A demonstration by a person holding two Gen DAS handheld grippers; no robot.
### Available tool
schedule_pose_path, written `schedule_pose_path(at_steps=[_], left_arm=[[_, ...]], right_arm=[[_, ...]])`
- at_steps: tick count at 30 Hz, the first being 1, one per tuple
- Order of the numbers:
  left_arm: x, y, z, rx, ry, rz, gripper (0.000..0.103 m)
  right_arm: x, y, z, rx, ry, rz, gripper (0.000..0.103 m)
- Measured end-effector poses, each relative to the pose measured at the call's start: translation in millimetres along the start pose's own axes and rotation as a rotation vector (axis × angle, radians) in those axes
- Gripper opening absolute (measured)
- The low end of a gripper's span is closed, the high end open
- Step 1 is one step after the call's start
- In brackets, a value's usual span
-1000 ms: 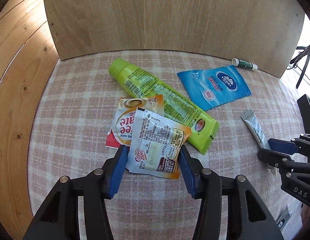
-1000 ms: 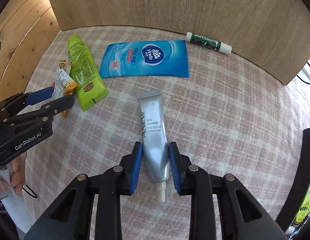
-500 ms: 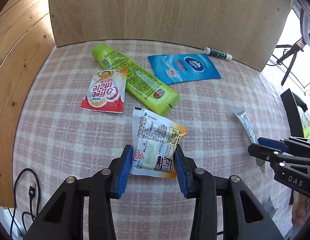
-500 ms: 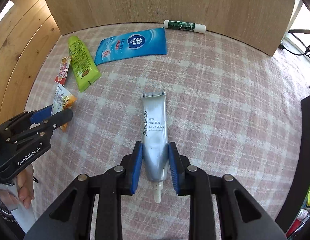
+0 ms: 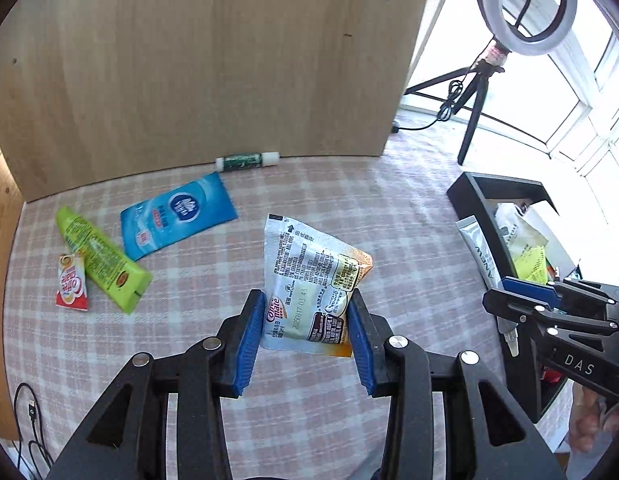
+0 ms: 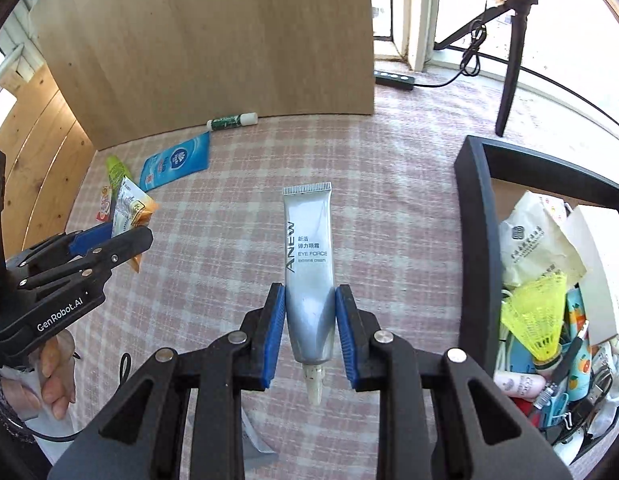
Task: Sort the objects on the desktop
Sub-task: 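Carry the sachet and grey tube into the tray and open both grippers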
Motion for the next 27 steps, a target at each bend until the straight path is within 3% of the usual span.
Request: schedule_pose_path(at_steps=[3, 8, 17, 25, 27], left_arm=[[31, -27, -13, 0.01, 0.063, 0.061, 0.038], [104, -45, -25, 0.023, 0.158, 0.162, 0.038], [216, -35, -44, 0.01, 0.273, 0.308, 0.039], [269, -30, -49, 0.002, 0.318, 0.383, 0.039], [278, -27, -54, 0.008, 0.339, 0.402, 0.048]], right_arm=[[35, 5, -28, 0.038, 0.038, 0.05, 0.025], [98, 21, -79, 0.095, 0.109, 0.153, 0.025], [189, 58, -150, 0.161, 0.225, 0.315, 0.025], [235, 82, -182, 0.194, 0.29, 0.395, 0.025], [240, 84, -185, 0.191, 0.28, 0.384, 0.026]])
Point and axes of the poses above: each gripper's, at about its wrist camera, not at the fingertips, and z roughly the way its jaws point, x to its right, y to its underside, the point moved 2 cm from there along z, roughly the way its jaws point, and after that the axes turned 10 degrees about -y, right-handed, at the moved point
